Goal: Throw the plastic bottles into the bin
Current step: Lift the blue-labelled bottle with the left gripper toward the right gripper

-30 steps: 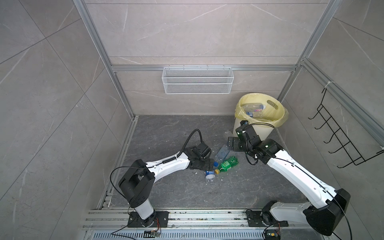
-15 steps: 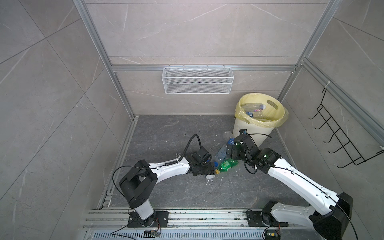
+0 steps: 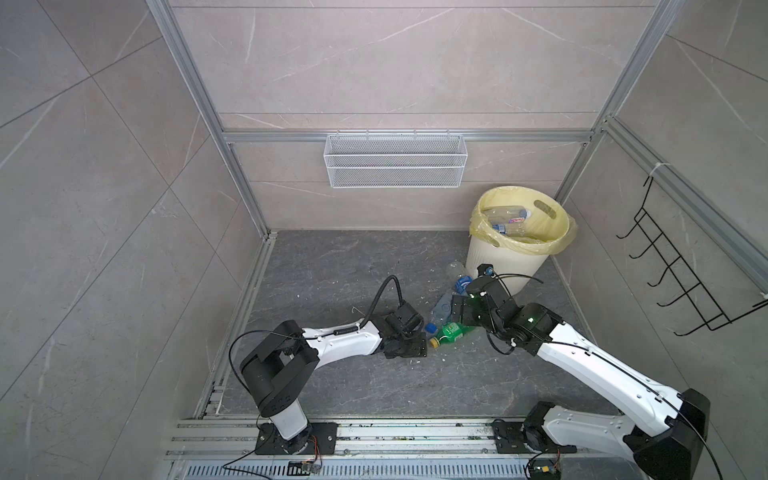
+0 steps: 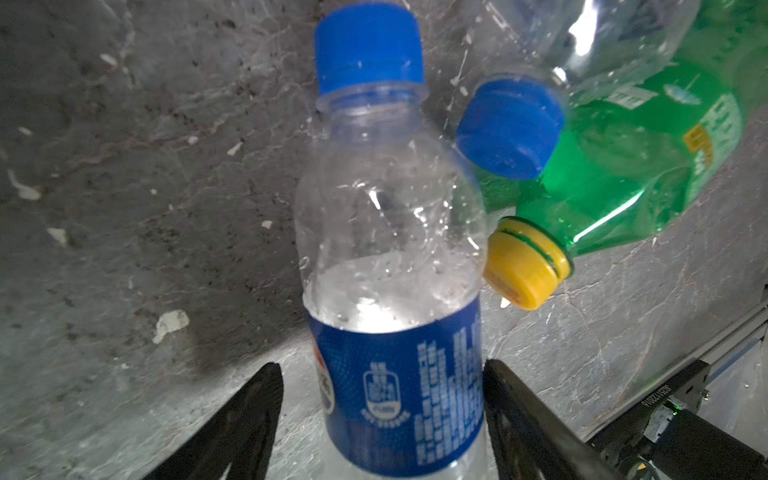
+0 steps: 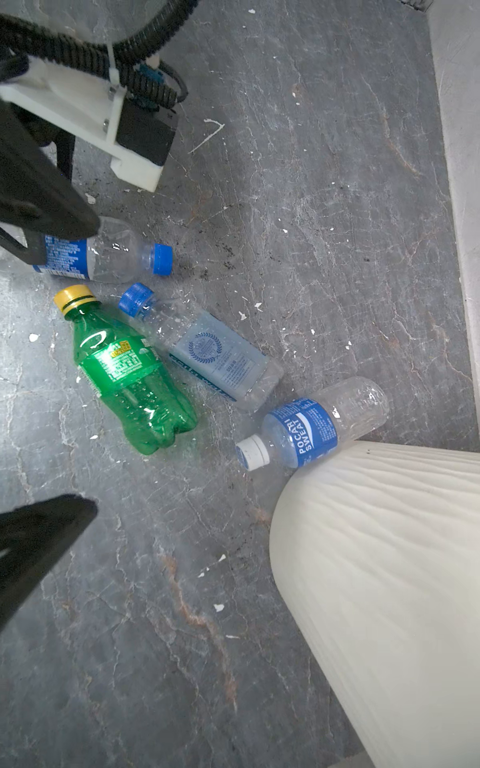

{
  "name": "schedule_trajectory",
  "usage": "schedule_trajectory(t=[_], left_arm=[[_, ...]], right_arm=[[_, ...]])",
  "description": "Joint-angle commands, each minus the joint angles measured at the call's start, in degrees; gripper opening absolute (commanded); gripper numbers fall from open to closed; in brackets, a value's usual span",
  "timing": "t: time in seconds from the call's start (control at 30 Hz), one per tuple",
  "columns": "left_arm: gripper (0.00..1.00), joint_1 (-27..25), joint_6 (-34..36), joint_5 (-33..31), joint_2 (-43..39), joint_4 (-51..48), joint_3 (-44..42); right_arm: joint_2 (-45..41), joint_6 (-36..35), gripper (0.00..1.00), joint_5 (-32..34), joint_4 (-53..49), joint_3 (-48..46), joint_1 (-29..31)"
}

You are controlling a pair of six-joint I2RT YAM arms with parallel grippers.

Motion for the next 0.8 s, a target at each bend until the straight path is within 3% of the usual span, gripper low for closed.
schedule_trajectory(t=[0.0,0.27,0.77], left_arm=[[0.75,-0.1,0.3,0.4,-0.2,0.1,0.7],[0.63,1.2,5.1,0.0,1.0,-3.8,3.2],[0.67,3.1,10.6,2.3,3.1,-4.4,4.4]], right_arm=[[-1.4,1.9,1.0,0.1,0.7,-1.1,0.4],[1.4,0.6,1.0,-0.4,2.9,-0.9,0.4],[8.4,-0.7,1.0,-2.3,10.5,-0.2,0.5]])
